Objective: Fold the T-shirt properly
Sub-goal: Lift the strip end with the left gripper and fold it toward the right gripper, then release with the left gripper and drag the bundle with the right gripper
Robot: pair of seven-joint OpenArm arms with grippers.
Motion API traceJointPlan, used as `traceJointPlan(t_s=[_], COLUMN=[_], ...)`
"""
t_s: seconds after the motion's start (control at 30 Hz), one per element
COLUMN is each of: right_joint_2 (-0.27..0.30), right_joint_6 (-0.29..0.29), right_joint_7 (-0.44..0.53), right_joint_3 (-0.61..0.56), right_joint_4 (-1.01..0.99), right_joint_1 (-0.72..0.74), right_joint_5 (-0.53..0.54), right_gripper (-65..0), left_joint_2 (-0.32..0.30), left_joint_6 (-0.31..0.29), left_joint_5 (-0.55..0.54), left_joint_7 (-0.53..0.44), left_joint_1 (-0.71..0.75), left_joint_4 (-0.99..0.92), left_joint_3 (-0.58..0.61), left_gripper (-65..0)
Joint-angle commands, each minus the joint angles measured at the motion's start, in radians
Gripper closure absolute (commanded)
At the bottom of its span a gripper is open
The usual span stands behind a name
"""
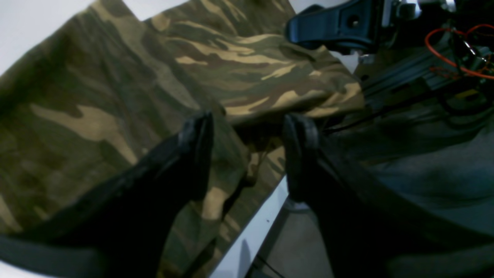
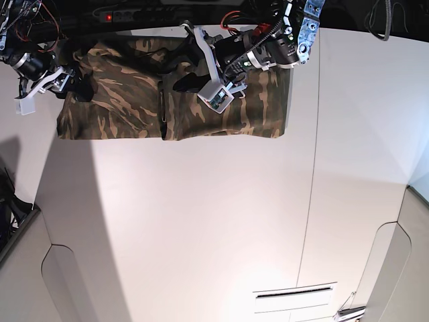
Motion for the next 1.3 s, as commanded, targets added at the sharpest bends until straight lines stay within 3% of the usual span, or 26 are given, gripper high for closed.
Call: traceJointPlan(t_s=[0.0, 0.07, 0.2, 0.33, 0.43, 0.63, 0.73, 0.83, 1.0, 1.27], right_joint_2=[0.011, 0.011, 0.012, 0.035, 0.085, 0.253, 0.342, 0.385, 0.354, 0.119], right_joint_6=[0.0, 0.0, 0.0, 0.004, 0.003, 0.0, 0.005, 0.005, 0.005, 0.004], right_joint_7=[-0.018, -0.018, -0.018, -0.017, -0.018, -0.038, -0.083, -0.116, -0.148, -0.142], right_joint_3=[0.001, 0.001, 0.003, 0.01, 0.047, 0.139, 0.146, 0.146, 0.141, 0.122], right_joint_4=[0.005, 0.006, 0.006, 0.022, 0.038, 0.039, 0.048, 0.106, 0.334, 0.753], right_joint_1=[0.0, 0.006, 0.016, 0.016, 0.041, 0.132, 0.188, 0.241, 0.235, 0.04], right_joint_5=[0.002, 0.003, -0.015, -0.039, -0.056, -0.05, 0.008, 0.038, 0.068, 0.047], right_gripper=[-42.8, -36.2, 0.0, 0.0, 0.0, 0.0, 0.0, 0.0, 0.0, 0.0], left_joint_2=[0.005, 0.005, 0.004, 0.005, 0.004, -0.003, -0.003, -0.003, -0.003, -0.003], left_joint_6=[-0.008, -0.008, -0.011, -0.011, -0.011, -0.011, -0.011, -0.011, -0.011, -0.011], left_joint_5=[-0.018, -0.018, -0.018, -0.018, -0.018, -0.018, -0.018, -0.018, -0.018, -0.018], left_joint_7=[-0.014, -0.005, 0.007, 0.037, 0.056, 0.08, 0.094, 0.095, 0.092, 0.087], left_joint_1=[-0.003, -0.003, -0.003, -0.003, -0.002, 0.012, 0.017, 0.018, 0.016, 0.016], left_joint_4=[0.015, 0.015, 0.026, 0.075, 0.116, 0.134, 0.134, 0.132, 0.127, 0.078], left_joint_3=[0.002, 0.002, -0.004, -0.032, -0.072, -0.182, -0.251, -0.304, -0.34, -0.341], left_gripper=[-31.8, -31.8, -31.8, -31.8, -31.8, -31.8, -31.8, -31.8, -31.8, -31.8])
